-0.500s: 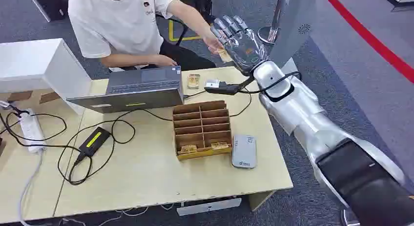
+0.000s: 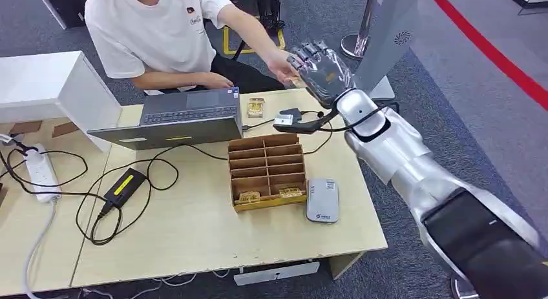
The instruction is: Pass the card to the sensor for recognition and then transmit it.
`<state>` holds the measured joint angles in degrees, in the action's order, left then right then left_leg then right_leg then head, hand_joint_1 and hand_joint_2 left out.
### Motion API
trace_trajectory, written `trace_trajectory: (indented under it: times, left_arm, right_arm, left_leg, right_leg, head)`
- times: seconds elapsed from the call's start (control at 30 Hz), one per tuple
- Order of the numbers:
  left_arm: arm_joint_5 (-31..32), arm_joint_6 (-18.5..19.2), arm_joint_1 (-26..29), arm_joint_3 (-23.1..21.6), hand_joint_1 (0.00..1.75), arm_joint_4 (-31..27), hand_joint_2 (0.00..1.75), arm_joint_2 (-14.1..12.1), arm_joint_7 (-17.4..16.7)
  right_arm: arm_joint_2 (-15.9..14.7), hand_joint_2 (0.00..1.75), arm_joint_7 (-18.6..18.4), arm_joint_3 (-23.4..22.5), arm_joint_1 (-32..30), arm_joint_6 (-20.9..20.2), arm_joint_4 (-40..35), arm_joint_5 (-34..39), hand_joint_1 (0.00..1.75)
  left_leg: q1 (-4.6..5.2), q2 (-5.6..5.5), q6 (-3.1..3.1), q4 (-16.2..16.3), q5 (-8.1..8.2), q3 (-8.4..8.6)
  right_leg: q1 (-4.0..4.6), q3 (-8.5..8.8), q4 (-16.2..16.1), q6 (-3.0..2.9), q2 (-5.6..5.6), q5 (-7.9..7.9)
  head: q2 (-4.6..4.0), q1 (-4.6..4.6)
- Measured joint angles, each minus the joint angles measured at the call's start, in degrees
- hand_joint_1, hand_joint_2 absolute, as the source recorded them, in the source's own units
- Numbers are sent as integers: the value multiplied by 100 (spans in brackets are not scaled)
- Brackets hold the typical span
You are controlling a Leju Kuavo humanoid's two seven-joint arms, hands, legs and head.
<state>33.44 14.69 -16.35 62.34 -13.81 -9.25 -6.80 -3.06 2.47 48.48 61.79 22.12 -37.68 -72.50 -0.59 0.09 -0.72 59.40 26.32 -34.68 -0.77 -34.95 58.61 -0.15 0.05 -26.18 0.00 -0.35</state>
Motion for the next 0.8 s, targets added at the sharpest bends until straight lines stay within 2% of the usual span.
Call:
trace_trajectory:
  times: [0.63,0.8]
  left_arm:
    - [-2,94,-3,2,0,0,175,-2,48]
    - [-9,-39,-2,2,0,0,175,0,28]
  right_arm:
    - [-116,175,-46,114,-27,20,-33,85,175]
    - [-142,175,-46,160,-61,39,-33,66,175]
  left_leg:
    - [1,-1,0,0,0,-1]
    - [0,-1,0,0,0,-1]
  right_leg:
    - [0,1,-1,0,-1,0]
    - [0,0,-1,0,-1,0]
  head:
    - [0,0]
    - [2,0]
